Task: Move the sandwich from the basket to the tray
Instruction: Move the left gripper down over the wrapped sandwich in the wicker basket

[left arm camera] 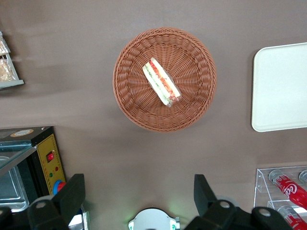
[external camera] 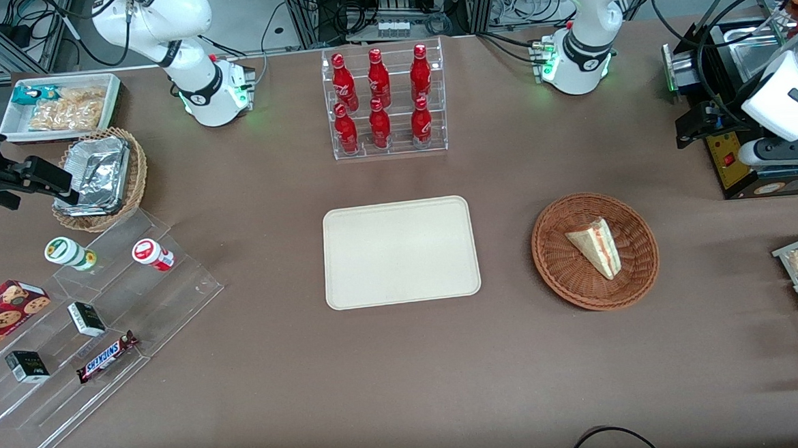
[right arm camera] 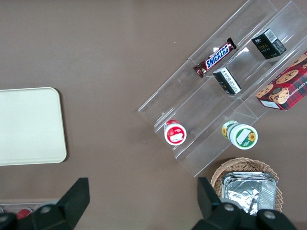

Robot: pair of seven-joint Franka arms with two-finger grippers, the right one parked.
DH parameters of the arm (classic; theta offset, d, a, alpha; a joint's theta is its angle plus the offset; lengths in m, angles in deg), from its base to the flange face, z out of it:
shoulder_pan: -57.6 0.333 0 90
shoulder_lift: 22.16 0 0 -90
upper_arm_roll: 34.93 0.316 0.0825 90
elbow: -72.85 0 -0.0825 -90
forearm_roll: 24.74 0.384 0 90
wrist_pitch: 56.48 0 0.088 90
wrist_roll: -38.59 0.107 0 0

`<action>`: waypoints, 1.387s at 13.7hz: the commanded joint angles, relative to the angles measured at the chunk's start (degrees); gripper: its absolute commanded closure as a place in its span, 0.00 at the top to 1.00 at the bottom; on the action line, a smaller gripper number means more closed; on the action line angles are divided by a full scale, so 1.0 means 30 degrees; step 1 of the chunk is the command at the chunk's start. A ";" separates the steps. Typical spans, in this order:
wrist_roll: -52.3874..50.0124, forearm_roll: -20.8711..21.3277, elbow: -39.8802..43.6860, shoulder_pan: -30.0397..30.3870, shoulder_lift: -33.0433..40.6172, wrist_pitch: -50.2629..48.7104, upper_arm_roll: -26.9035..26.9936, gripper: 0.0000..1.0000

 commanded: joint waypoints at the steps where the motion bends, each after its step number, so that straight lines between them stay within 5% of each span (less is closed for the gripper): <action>1: 0.0292 0.0170 -0.0088 -0.0006 -0.0069 0.0061 -0.0036 1.00; 11: 0.0292 -0.0034 -0.1495 -0.0006 -0.2790 0.0352 -0.0036 1.00; 19: -0.0115 -0.0005 -0.6237 -0.0211 -0.2677 0.6411 -0.0065 1.00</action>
